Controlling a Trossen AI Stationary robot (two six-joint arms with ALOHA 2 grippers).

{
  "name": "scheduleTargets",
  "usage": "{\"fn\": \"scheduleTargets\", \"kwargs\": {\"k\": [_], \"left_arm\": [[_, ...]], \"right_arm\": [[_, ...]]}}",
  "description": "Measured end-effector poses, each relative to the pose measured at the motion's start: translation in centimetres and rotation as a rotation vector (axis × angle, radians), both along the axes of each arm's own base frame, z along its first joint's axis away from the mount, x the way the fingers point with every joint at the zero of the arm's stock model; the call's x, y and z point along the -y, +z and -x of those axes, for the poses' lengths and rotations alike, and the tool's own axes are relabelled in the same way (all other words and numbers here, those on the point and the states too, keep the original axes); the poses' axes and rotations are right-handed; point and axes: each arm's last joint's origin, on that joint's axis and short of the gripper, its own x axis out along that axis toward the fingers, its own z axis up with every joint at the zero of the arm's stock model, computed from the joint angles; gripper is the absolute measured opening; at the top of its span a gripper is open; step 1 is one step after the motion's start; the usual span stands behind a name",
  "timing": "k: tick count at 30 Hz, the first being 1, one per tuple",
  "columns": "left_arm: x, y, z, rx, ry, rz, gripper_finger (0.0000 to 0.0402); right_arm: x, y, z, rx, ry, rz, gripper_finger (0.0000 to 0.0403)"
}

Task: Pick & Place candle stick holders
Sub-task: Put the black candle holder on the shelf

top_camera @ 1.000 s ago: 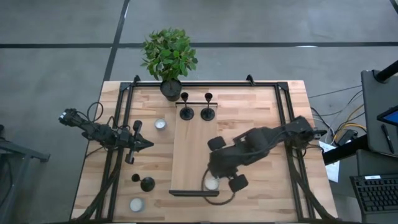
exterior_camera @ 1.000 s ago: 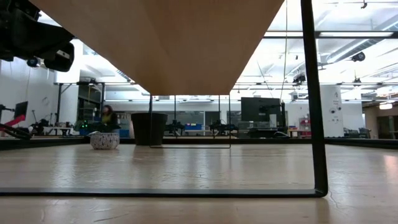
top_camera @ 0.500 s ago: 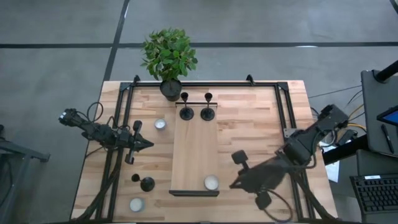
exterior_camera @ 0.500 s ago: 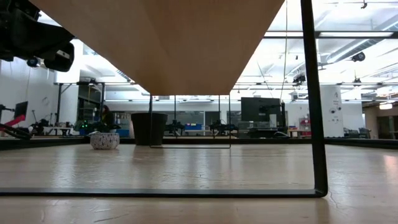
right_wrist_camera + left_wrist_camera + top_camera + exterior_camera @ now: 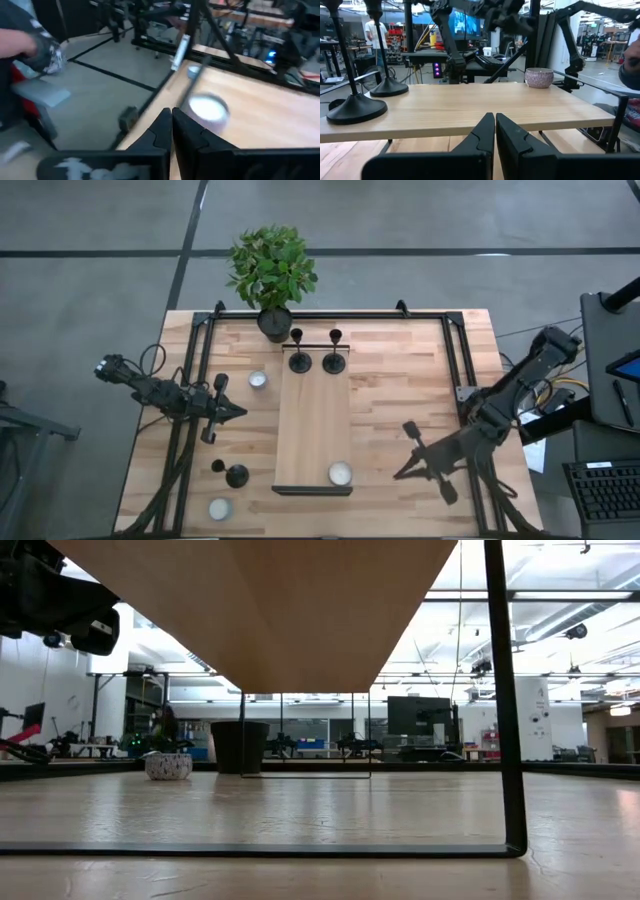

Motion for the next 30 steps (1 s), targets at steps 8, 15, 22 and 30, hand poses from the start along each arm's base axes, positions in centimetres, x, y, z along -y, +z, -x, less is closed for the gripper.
{"fn": "scheduleTargets", "kwargs": {"k": [8,15,22,30], "left_arm": [[0.0,0.0,0.0,0.000,0.000,0.000,0.0014],[0.0,0.0,0.0,0.000,0.000,0.000,0.0014],[0.0,0.0,0.0,0.000,0.001,0.000,0.0014],[0.0,0.0,0.0,0.000,0.000,0.000,0.0014]], "right_arm": [[3.1,-5.0,3.1,0.042,-0.034,-0.023,0.0008],[7.7,-7.3,4.6,0.131,-0.087,-0.047,0.0008],[11.2,-8.0,5.9,0.189,-0.119,-0.139,0.0008],[13.8,-8.4,7.6,0.169,-0.261,-0.069,0.0008]]}}
